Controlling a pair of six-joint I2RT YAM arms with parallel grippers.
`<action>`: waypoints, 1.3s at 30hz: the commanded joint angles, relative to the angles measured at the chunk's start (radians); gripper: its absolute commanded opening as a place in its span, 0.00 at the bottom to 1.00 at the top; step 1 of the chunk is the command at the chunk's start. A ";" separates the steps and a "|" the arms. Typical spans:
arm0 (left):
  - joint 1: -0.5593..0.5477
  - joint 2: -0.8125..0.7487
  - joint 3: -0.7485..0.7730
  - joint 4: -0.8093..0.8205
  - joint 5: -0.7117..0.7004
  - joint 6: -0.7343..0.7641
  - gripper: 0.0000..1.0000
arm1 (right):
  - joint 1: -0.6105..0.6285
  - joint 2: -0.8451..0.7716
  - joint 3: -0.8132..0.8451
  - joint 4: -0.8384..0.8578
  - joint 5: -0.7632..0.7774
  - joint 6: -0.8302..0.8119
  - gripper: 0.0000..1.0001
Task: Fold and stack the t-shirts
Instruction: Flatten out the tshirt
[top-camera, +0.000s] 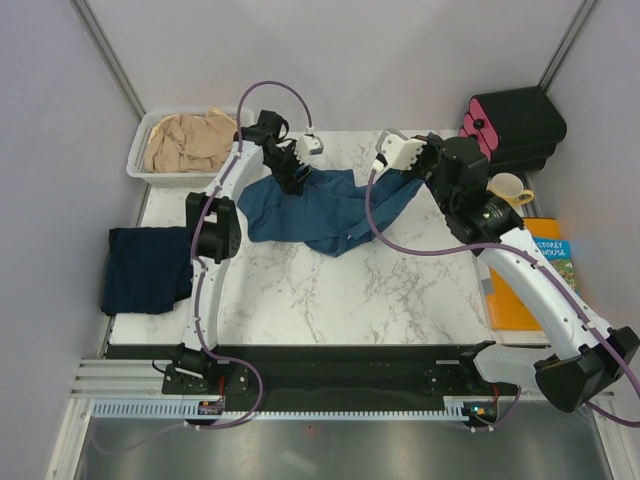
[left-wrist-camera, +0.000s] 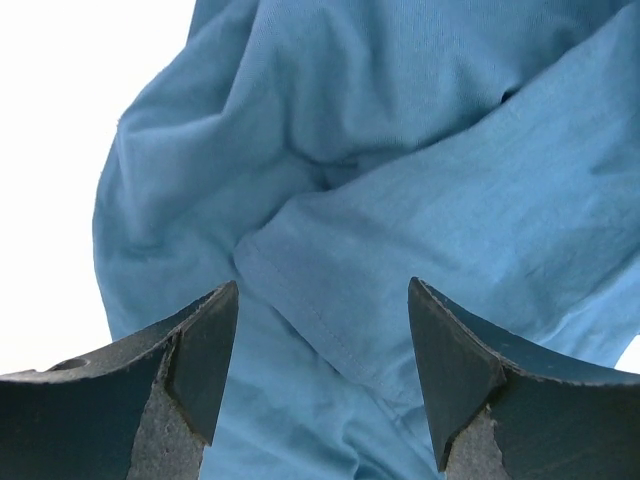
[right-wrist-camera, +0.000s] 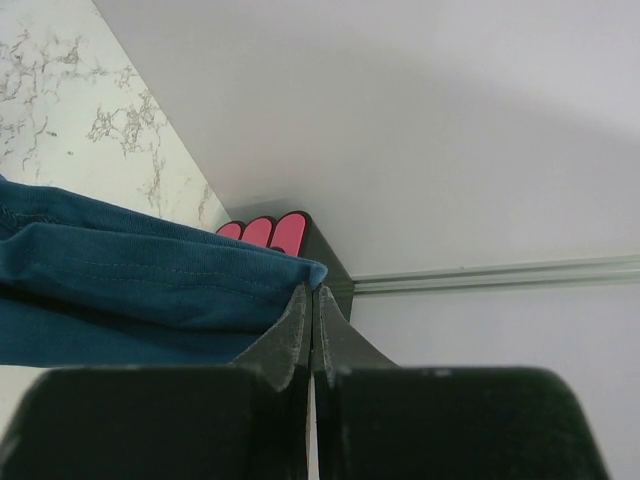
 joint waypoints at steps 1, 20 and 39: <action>-0.005 0.011 0.051 0.065 0.039 0.006 0.75 | -0.003 0.007 0.001 0.043 0.001 -0.001 0.00; -0.011 0.074 0.052 0.095 -0.032 -0.019 0.65 | -0.001 0.012 0.019 0.045 -0.010 0.012 0.00; 0.011 -0.208 0.003 0.189 -0.170 -0.263 0.02 | -0.003 -0.017 -0.037 0.048 0.019 0.035 0.00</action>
